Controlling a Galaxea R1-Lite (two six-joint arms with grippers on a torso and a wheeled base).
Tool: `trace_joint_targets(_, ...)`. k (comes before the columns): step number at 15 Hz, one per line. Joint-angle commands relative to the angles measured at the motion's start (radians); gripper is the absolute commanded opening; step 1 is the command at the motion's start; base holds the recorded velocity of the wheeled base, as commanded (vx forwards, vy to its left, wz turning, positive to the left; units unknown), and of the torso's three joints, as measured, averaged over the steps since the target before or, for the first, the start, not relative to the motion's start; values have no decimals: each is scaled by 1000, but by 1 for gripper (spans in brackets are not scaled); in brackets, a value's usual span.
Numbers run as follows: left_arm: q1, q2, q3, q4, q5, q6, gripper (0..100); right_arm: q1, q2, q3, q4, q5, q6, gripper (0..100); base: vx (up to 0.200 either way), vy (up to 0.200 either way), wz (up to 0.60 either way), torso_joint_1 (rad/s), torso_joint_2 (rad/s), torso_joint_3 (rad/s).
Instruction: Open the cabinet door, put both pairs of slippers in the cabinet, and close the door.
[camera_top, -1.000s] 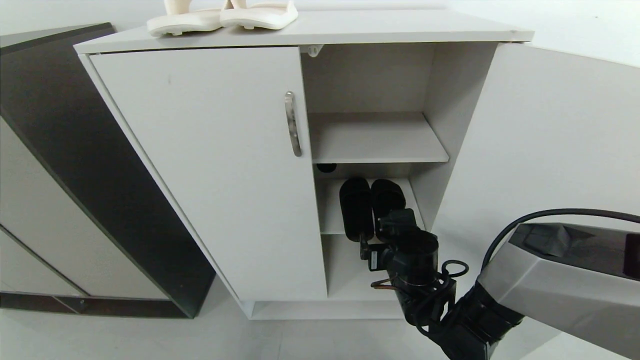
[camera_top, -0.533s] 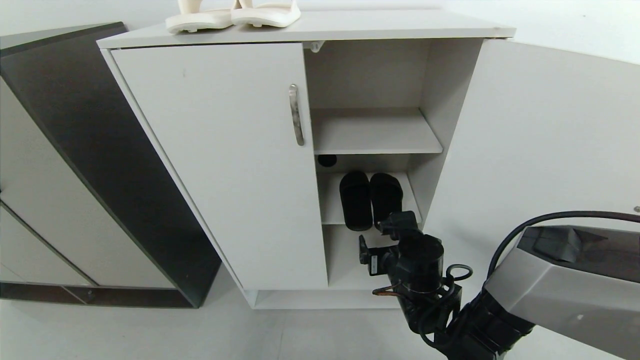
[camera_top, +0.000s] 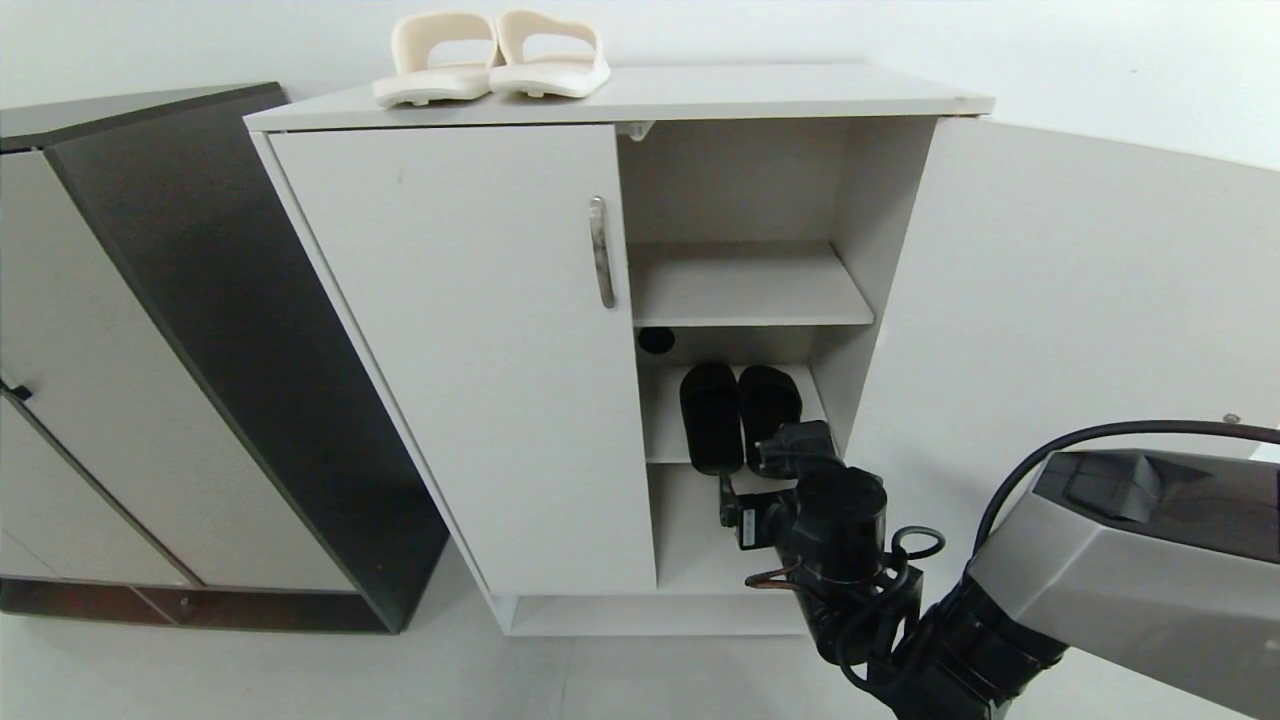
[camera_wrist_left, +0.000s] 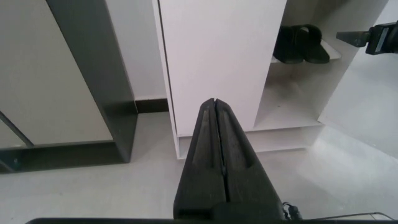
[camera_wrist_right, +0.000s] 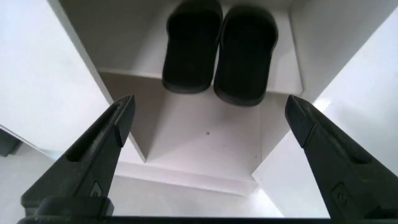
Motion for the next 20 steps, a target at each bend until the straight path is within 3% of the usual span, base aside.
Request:
trace_joint_targets(1,0,2,0,0,0,0,0,0,5,-13,0,3,-12,100,0,0,0,-2,2,203)
trace_joint_targets(8,0,2,0,0,0,0,0,0,3,-5,-4,4,-49,100,0,0,0,8,2,203)
trace_joint_targets(20,0,2,0,-1,2,0,0,-11,6,50,-4,16,-50,100,0,0,0,0,-1,16)
